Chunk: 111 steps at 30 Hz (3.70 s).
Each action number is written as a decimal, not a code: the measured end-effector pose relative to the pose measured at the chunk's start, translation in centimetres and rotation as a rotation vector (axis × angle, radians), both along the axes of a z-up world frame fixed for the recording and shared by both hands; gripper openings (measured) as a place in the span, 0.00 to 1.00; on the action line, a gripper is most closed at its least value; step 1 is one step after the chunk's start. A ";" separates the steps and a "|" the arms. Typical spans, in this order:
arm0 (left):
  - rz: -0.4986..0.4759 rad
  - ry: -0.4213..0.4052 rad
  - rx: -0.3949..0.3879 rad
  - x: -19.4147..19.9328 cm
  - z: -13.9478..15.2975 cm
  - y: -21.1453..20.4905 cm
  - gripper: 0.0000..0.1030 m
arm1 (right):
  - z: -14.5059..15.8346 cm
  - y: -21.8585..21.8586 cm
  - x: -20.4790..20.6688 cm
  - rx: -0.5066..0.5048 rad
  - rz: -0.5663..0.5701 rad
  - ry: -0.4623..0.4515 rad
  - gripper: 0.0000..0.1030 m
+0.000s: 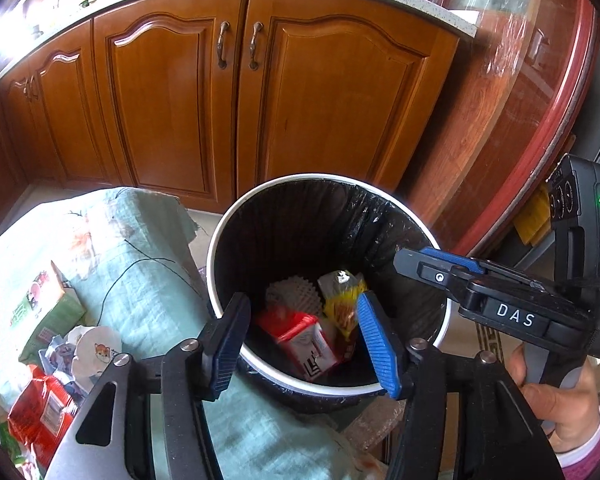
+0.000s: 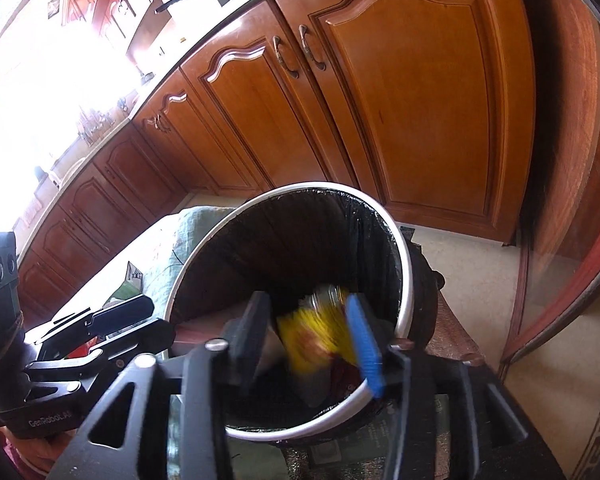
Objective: Collect trash
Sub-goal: 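Carry the carton and yellow wrapper over the bin and release both, then grasp crumpled white paper with the left tool from the table, then carry the paper over the bin and open the left tool to drop it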
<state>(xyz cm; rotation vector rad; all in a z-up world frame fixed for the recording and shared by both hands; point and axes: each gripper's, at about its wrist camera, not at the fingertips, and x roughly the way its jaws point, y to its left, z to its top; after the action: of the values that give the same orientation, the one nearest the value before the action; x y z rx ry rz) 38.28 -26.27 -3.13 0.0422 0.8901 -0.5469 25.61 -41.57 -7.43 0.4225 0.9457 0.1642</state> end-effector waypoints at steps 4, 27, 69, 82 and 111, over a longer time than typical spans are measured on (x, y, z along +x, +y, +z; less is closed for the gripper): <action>0.017 -0.014 -0.023 -1.4 0.5 1.4 0.55 | 0.7 -0.3 -1.2 0.018 -0.022 -0.025 0.60; 0.252 -0.008 -0.134 -13.9 1.4 16.0 0.60 | 2.5 9.5 -8.8 0.130 0.087 -0.073 0.87; 0.568 0.018 -0.146 -9.9 1.3 30.3 0.60 | 1.1 19.9 0.2 0.094 0.240 -0.047 0.80; 0.529 0.004 -0.099 -5.9 -0.8 29.6 0.21 | -1.4 20.9 2.7 0.090 0.262 0.016 0.20; 0.249 -0.141 -0.166 -12.0 5.1 19.7 0.20 | 3.3 9.3 -3.4 0.084 0.076 -0.104 0.19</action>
<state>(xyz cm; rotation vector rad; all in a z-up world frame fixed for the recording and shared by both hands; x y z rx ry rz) 26.26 -6.56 1.93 -0.1769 0.6981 -0.3778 22.22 -32.26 -4.13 0.4513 0.8548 0.2937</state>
